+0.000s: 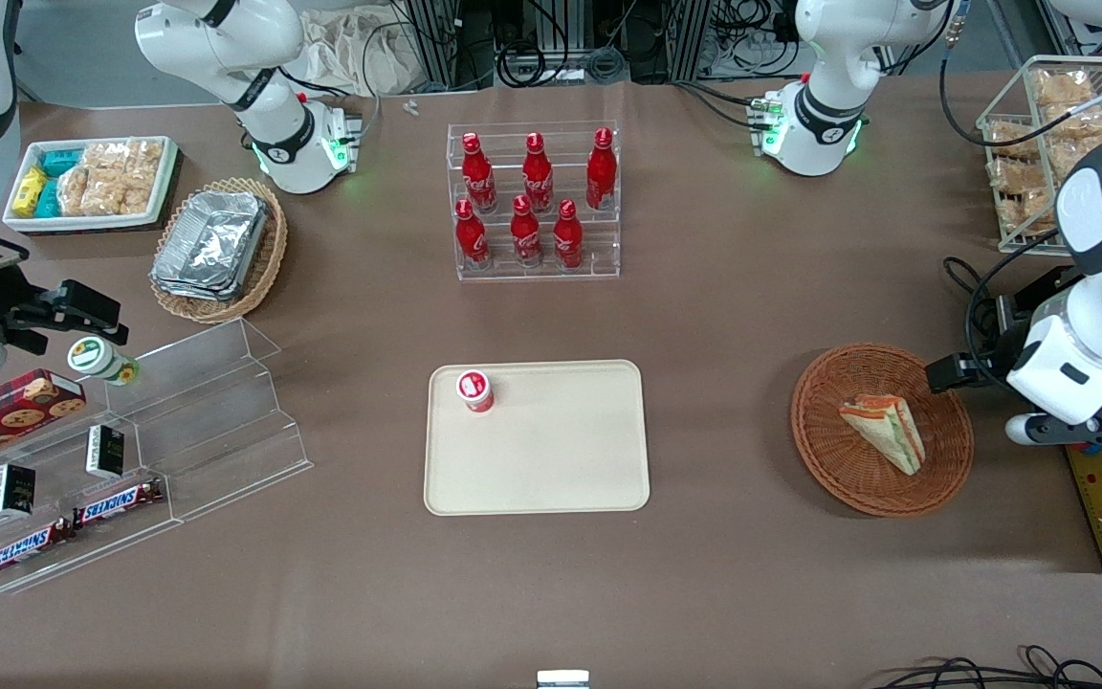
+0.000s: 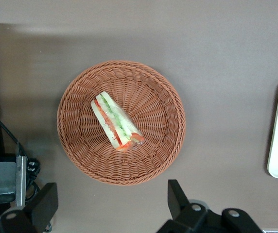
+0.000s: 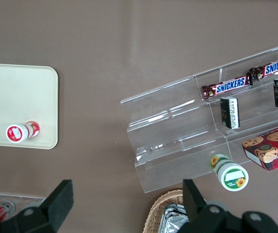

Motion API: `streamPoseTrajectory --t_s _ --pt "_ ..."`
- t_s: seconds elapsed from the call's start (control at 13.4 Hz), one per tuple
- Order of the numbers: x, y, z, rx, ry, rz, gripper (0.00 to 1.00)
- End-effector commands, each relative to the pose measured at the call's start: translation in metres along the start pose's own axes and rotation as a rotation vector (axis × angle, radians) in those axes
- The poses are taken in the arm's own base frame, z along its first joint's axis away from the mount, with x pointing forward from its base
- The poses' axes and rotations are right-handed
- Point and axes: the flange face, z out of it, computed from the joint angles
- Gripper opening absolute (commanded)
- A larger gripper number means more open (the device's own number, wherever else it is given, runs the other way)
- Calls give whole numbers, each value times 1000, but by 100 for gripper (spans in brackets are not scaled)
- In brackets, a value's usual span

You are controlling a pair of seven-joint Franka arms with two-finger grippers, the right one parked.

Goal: Place sandwich from basket to tray
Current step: 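Move the left gripper over the sandwich in the wicker basket, then lower the open left gripper around the upright wrapped sandwich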

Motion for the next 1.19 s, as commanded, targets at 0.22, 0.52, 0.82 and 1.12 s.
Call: streamPoseTrajectory --t_s 0.22,0.52,0.82,1.12 --pt "-25 11 15 59 24 19 100" --pt "-42 4 50 52 46 10 100" --pt "-53 -9 109 32 54 -28 100" --pt "-45 -12 154 20 80 -150 100"
